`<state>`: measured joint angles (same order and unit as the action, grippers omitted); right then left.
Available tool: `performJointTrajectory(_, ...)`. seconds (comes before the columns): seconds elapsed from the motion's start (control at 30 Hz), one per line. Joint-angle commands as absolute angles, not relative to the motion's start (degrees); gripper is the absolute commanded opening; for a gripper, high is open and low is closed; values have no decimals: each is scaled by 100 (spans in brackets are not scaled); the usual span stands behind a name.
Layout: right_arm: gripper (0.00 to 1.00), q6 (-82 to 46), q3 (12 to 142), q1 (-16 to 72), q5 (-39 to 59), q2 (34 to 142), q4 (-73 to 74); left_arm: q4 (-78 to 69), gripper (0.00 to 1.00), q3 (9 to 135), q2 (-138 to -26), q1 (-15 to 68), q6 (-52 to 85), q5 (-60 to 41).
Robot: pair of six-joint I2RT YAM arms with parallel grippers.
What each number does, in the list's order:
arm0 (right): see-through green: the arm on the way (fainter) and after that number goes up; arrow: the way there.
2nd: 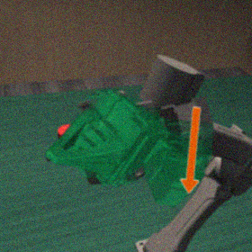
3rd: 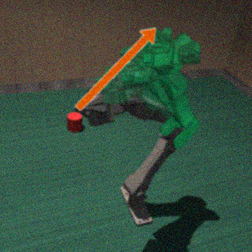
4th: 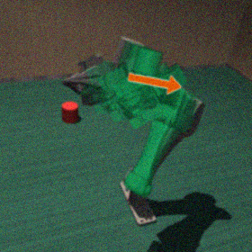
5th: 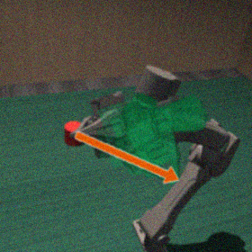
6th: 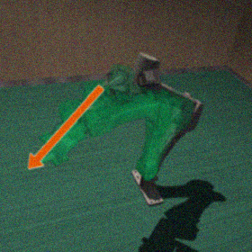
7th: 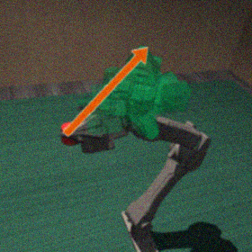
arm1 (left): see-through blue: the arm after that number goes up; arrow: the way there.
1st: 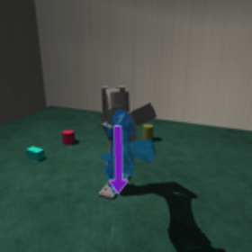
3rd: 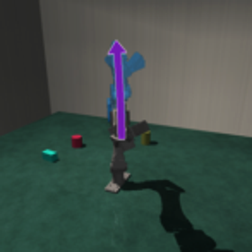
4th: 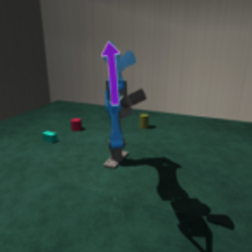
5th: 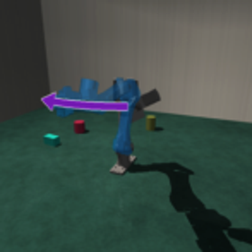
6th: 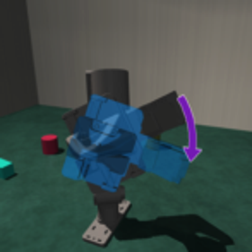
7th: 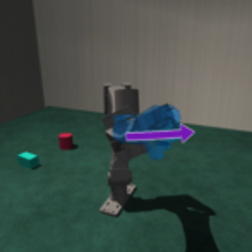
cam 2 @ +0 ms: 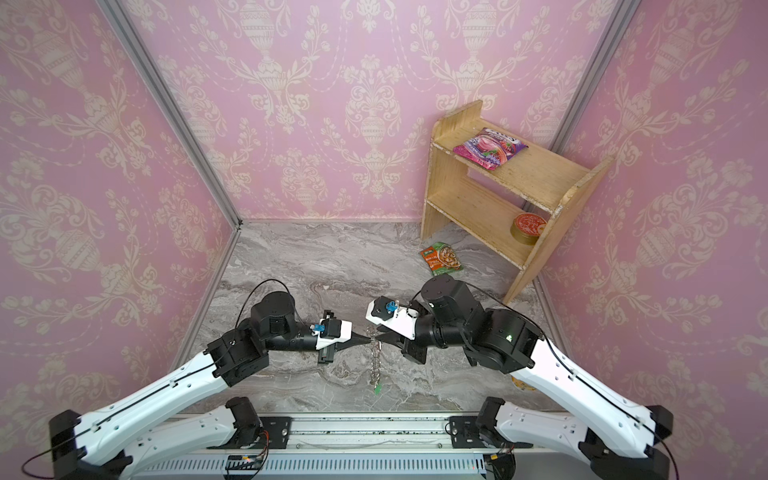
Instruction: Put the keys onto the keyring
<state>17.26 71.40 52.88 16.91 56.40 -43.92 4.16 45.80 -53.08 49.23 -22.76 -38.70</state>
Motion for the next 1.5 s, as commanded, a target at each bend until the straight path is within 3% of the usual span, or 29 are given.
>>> performJointTrajectory(0.0, 26, 1674, 7155, 5257, 1587, 5472, -4406, 305, 0, 4544, -5231, 4885, -2136, -4069)
performJointTrajectory(0.47, 29, 1389, 6787, 5281, 1723, 5237, -4467, 272, 0, 4553, -5221, 4834, -2103, -4005)
performJointTrajectory(1.47, 19, 1261, 6411, 5292, 1799, 5246, -3989, 229, 0, 4518, -5142, 4816, -2067, -3991)
